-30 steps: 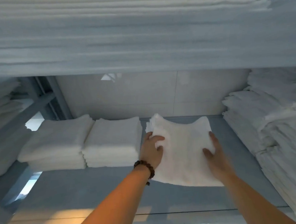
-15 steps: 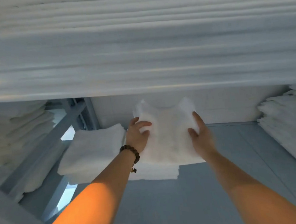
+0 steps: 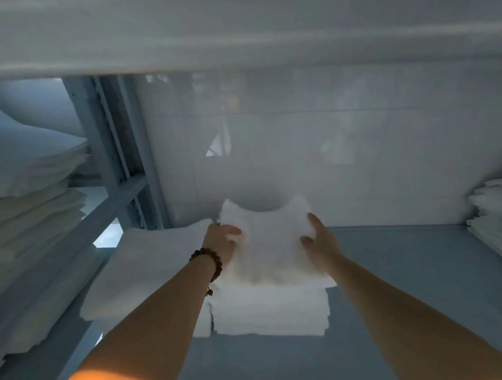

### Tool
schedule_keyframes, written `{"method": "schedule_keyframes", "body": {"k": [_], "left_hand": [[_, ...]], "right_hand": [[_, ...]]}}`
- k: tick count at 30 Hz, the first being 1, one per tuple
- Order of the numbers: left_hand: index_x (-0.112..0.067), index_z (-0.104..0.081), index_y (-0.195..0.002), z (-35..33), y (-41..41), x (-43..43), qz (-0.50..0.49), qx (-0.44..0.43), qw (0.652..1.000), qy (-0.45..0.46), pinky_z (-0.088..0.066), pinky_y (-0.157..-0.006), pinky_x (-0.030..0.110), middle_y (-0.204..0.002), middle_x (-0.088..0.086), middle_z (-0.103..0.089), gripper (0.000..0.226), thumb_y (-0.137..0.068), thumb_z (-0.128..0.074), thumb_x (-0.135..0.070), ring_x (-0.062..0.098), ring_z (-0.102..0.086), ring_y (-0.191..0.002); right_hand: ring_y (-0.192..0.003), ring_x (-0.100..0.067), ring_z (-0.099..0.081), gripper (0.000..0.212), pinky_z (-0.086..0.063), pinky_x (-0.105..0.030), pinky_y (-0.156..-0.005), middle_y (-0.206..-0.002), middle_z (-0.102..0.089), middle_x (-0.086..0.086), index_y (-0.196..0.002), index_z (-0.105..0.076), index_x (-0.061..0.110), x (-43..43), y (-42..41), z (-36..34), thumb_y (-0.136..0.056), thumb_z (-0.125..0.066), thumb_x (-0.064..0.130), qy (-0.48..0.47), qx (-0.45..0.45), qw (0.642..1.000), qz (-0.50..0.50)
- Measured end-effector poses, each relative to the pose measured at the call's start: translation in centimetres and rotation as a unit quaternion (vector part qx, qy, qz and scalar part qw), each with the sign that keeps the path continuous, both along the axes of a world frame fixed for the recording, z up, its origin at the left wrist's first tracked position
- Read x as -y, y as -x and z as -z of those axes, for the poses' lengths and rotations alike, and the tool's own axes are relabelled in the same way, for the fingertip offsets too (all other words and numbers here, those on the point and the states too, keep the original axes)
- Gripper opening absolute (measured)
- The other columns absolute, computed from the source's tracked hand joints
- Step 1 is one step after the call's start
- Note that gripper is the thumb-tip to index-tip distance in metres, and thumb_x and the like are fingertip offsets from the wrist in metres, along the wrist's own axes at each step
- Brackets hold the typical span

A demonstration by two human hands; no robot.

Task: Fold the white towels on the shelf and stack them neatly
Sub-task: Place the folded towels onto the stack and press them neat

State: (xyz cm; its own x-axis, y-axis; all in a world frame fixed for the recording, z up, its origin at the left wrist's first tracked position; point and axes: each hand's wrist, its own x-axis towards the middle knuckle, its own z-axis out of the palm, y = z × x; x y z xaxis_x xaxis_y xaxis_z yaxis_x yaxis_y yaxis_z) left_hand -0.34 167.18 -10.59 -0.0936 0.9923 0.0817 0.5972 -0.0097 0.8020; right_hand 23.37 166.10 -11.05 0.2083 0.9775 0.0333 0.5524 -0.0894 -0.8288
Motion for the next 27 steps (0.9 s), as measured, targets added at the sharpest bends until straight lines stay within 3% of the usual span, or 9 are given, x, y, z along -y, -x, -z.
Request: {"method": "schedule_keyframes", "body": {"k": [3, 6, 8, 10, 13, 15, 19, 22, 27], "left_hand": [[-0.013, -0.062, -0.116, 0.8, 0.0, -0.3, 0.007, -0.117, 0.993, 0.025, -0.039, -0.095, 0.023, -0.143, 0.012, -0.033, 0.029, -0.093, -0.045, -0.006, 0.027, -0.044, -0.121], [-0.019, -0.058, -0.124, -0.3, -0.3, 0.9, 0.03, -0.263, 0.963, -0.048, -0.02, -0.115, 0.037, -0.155, 0.008, -0.019, 0.032, -0.096, -0.048, -0.028, 0.026, -0.017, -0.142], [-0.021, -0.054, -0.129, -0.7, -0.9, 2.3, 0.078, -0.288, 0.951, -0.088, -0.014, -0.117, 0.04, -0.156, 0.004, -0.017, 0.044, -0.095, -0.044, -0.046, 0.023, -0.013, -0.144], [-0.024, -0.042, -0.139, -0.4, -1.4, 3.7, 0.163, -0.286, 0.943, -0.048, -0.01, -0.118, 0.04, -0.157, 0.001, -0.013, 0.063, -0.088, -0.044, -0.06, 0.021, -0.012, -0.144], [-0.027, -0.012, -0.149, 1.1, -1.6, 4.8, 0.232, -0.42, 0.877, 0.003, -0.003, -0.117, 0.043, -0.158, 0.003, -0.006, 0.087, -0.081, -0.054, -0.063, 0.022, -0.005, -0.145], [-0.026, -0.002, -0.149, 1.8, -1.6, 5.1, 0.218, -0.491, 0.843, -0.021, -0.005, -0.117, 0.044, -0.158, 0.005, -0.006, 0.085, -0.087, -0.059, -0.038, 0.025, -0.005, -0.145], [-0.022, -0.001, -0.148, 1.9, -1.9, 5.4, 0.181, -0.529, 0.827, -0.061, -0.011, -0.117, 0.047, -0.155, 0.012, -0.012, 0.087, -0.08, -0.05, 0.004, 0.03, -0.01, -0.143], [-0.018, -0.007, -0.147, 2.0, -1.9, 5.4, 0.166, -0.54, 0.821, -0.084, -0.016, -0.115, 0.046, -0.152, 0.014, -0.021, 0.086, -0.077, -0.05, 0.006, 0.031, -0.018, -0.141], [-0.018, -0.045, -0.125, -0.6, -2.4, 3.3, 0.111, -0.516, 0.833, -0.166, -0.034, -0.103, 0.037, -0.123, 0.005, -0.053, 0.048, -0.081, -0.045, 0.0, 0.025, -0.046, -0.116]], "right_hand": [[-0.114, -0.03, -0.054, 0.063, -0.043, -0.026, -0.079, -0.142, -0.043, -0.013, -0.148, -0.022, 0.029, -0.5, -1.0, 1.1, -0.094, -0.054, 0.029, 0.073, -0.027, 0.997, -0.011], [-0.111, -0.03, -0.057, 0.052, -0.048, -0.044, -0.095, -0.134, -0.051, -0.017, -0.139, -0.037, 0.015, -0.3, -2.1, 1.0, -0.092, -0.058, 0.019, 0.07, -0.117, 0.989, -0.052], [-0.101, -0.026, -0.059, 0.043, -0.05, -0.042, -0.091, -0.129, -0.056, -0.019, -0.133, -0.044, 0.012, 0.6, -2.4, 0.7, -0.092, -0.057, 0.011, 0.071, -0.174, 0.98, -0.067], [-0.103, -0.026, -0.059, 0.046, -0.049, -0.039, -0.091, -0.131, -0.055, -0.019, -0.134, -0.043, 0.009, 1.6, -2.5, 0.4, -0.092, -0.058, 0.013, 0.064, -0.179, 0.979, -0.073], [-0.133, -0.026, -0.039, 0.079, -0.033, -0.036, -0.109, -0.148, -0.035, -0.009, -0.147, -0.023, 0.012, 2.8, -2.8, 0.2, -0.085, -0.068, 0.03, 0.06, 0.0, 0.991, -0.117], [-0.145, -0.024, -0.011, 0.101, -0.018, -0.043, -0.116, -0.158, -0.005, -0.006, -0.151, -0.009, 0.026, 3.9, -2.9, 0.4, -0.075, -0.074, 0.045, 0.076, 0.164, 0.968, -0.175], [-0.144, -0.026, 0.018, 0.096, -0.003, -0.064, -0.11, -0.155, 0.026, 0.001, -0.147, -0.001, 0.044, 5.2, -2.9, 1.4, -0.078, -0.068, 0.042, 0.062, 0.413, 0.889, -0.19], [-0.145, -0.023, 0.015, 0.084, -0.003, -0.067, -0.111, -0.158, 0.016, 0.006, -0.148, -0.002, 0.039, 5.2, -2.3, 1.3, -0.085, -0.056, 0.028, 0.02, 0.467, 0.864, -0.189], [-0.146, -0.013, -0.007, 0.071, -0.004, -0.06, -0.113, -0.155, -0.022, 0.01, -0.148, -0.017, 0.031, 2.9, -2.6, -1.0, -0.089, -0.055, 0.022, -0.054, 0.512, 0.837, -0.185]]}}
